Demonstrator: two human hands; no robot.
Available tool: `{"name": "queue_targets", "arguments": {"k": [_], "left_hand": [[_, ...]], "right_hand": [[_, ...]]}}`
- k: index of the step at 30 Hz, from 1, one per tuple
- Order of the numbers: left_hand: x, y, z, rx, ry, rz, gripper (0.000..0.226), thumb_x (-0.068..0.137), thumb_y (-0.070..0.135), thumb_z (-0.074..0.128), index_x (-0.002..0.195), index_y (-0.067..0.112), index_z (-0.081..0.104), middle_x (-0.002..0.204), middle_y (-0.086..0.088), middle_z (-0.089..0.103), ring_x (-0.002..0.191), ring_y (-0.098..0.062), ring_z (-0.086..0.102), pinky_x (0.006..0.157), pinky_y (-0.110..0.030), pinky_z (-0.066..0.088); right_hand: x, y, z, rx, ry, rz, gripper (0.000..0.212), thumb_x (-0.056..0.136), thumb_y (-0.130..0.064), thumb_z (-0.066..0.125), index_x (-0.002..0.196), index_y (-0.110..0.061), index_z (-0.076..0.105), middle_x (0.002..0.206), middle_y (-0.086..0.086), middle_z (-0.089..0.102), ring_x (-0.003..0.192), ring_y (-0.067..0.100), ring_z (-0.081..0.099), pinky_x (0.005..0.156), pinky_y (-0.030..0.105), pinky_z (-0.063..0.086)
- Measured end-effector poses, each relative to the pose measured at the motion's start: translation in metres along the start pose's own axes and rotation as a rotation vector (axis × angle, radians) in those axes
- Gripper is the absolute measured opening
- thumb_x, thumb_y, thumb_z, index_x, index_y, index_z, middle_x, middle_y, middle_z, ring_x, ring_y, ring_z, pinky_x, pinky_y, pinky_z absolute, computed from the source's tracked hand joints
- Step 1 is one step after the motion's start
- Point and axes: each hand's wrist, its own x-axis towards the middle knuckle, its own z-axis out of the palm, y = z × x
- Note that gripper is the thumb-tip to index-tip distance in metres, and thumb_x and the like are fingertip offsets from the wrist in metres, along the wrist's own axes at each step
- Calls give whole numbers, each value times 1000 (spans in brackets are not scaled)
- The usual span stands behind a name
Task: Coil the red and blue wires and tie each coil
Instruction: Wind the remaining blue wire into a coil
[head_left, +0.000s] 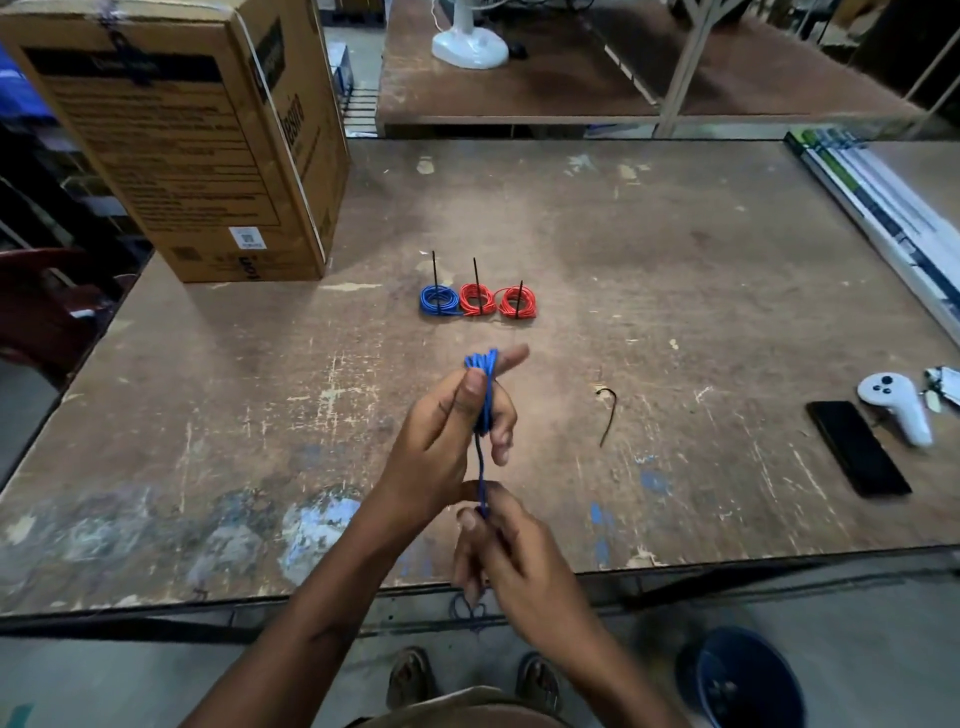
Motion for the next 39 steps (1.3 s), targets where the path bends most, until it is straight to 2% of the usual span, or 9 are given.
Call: {"name": "queue_targets", "arguments": {"k": [4, 7, 11, 15, 18, 26, 31, 35, 39], "left_hand": [[11, -26, -15, 513, 132, 27, 41, 115, 33, 35, 146, 17, 56, 75, 4, 62, 75, -15, 64, 78, -28, 53], [6, -42, -26, 698, 39, -6, 44, 115, 41, 32, 109, 21, 70, 82, 4, 71, 92, -13, 73, 76, -24, 49], [-14, -42, -15, 525, -75, -57, 57, 116, 37, 30, 88, 13, 73, 57, 0, 56, 61, -18, 60, 67, -36, 47], [-24, -24, 0, 93, -129, -136, 60, 115, 34, 27, 97, 14, 81, 48, -6, 41, 46, -29, 38, 55, -41, 37], [-27, -9, 3, -67, -209, -122, 64, 114, 39, 31, 108, -6, 77, 51, 7, 40, 44, -23, 31, 48, -44, 28], [-16, 14, 18, -327, -141, -35, 71, 114, 35, 22, 121, -28, 54, 62, 13, 54, 44, -19, 45, 60, -57, 39], [2, -6, 15, 99, 174, 21, 40, 116, 24, 31, 148, 10, 51, 78, 2, 58, 85, -21, 72, 93, -42, 55], [-1, -32, -1, 503, 70, -21, 40, 116, 31, 35, 145, 13, 57, 80, 4, 66, 94, -17, 75, 96, -44, 55], [-23, -33, 2, 395, -41, -82, 44, 117, 30, 32, 112, 20, 74, 70, 2, 60, 87, -13, 70, 88, -35, 52]], "right_hand": [[-13, -22, -11, 137, -109, 44, 19, 114, -29, 47, 128, -25, 59, 84, 10, 71, 64, 30, 71, 67, 37, 55], [-4, -35, -37, 39, -8, 49, 23, 112, -35, 48, 128, -36, 65, 84, 1, 73, 49, 17, 57, 52, 28, 46], [27, -54, -74, -413, 240, -131, 16, 109, -30, 60, 104, -30, 76, 74, -11, 75, 61, 8, 63, 64, 28, 49], [64, -52, -101, -220, 320, -197, 12, 93, -26, 81, 85, -35, 79, 72, -4, 76, 61, 19, 69, 64, 34, 52], [72, -29, -93, 21, 239, -196, 13, 94, -15, 73, 82, -20, 75, 72, -10, 72, 57, 1, 57, 60, 16, 46], [-6, 5, -9, 15, 50, -7, 36, 109, -56, 47, 95, -27, 63, 67, 4, 61, 57, 7, 51, 60, 22, 41], [-25, -18, -9, -273, -50, -11, 19, 116, -33, 41, 118, -35, 60, 72, -2, 66, 60, 7, 56, 68, 29, 46], [-30, -50, -26, -289, 84, -50, 23, 113, -38, 44, 114, -34, 67, 67, -8, 59, 60, 5, 55, 64, 27, 46], [-4, -70, -62, -282, 296, -84, 27, 111, -41, 49, 99, -31, 71, 65, -8, 57, 60, 11, 55, 64, 36, 46]]}}
